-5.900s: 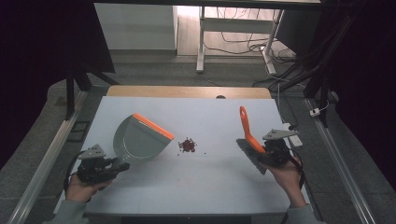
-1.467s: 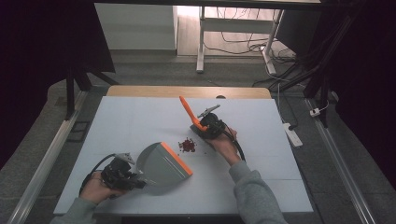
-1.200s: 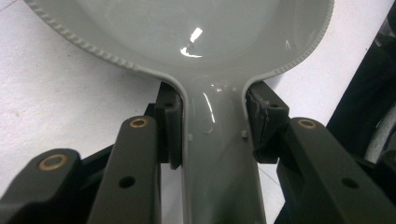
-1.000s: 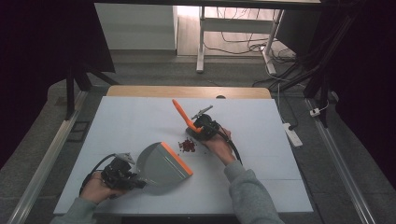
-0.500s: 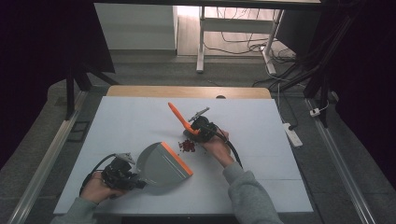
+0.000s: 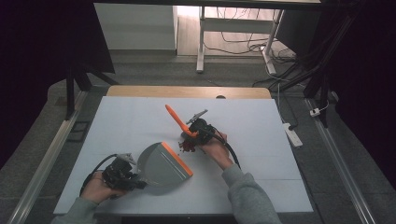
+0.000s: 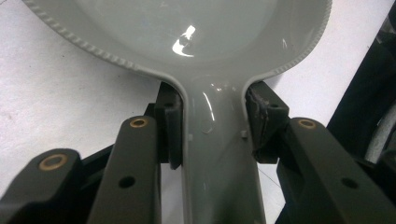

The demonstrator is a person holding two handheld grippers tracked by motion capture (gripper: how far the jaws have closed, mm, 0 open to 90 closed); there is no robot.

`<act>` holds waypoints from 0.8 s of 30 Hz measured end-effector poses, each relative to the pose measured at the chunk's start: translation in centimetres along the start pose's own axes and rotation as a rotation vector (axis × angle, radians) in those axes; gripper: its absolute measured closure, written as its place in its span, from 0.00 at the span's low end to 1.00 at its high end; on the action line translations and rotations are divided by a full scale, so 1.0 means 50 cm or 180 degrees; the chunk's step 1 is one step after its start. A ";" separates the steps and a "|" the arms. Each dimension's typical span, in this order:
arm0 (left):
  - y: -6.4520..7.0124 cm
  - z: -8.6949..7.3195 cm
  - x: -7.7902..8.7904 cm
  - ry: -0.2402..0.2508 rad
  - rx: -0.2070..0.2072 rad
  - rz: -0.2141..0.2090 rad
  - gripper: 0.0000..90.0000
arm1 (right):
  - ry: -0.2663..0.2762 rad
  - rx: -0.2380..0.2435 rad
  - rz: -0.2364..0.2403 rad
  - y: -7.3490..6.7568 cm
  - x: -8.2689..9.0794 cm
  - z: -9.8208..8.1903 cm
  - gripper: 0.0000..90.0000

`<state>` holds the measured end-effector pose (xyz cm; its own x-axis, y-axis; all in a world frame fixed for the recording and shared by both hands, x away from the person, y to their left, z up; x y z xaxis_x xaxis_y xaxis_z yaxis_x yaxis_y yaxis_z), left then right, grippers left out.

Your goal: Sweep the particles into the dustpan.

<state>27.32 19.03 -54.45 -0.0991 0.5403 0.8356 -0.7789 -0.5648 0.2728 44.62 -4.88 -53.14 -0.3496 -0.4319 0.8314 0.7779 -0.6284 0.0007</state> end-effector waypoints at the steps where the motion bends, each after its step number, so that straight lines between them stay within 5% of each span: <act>1: 0.000 0.000 0.000 -0.0001 -0.0002 0.0000 0.69 | -0.0004 -0.0022 0.0020 -0.002 0.000 0.000 0.86; 24: 0.002 0.002 -0.002 -0.0004 -0.0022 -0.0008 0.69 | 0.0041 0.0027 0.0153 -0.046 -0.007 0.003 0.86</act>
<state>27.30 18.86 -54.48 -0.0963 0.5408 0.8356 -0.7833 -0.5592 0.2716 43.00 -3.19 -53.34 -0.3184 -0.4696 0.8234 0.7982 -0.6014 -0.0343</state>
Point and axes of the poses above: each handheld gripper's, and its own axes: x roughly backward along the jaws, z roughly out of its top, y roughly to its right, the point moved 4 cm from there along -x, roughly forward along the jaws, and after that the axes turned 5 degrees about -x, right-handed, at the moved point
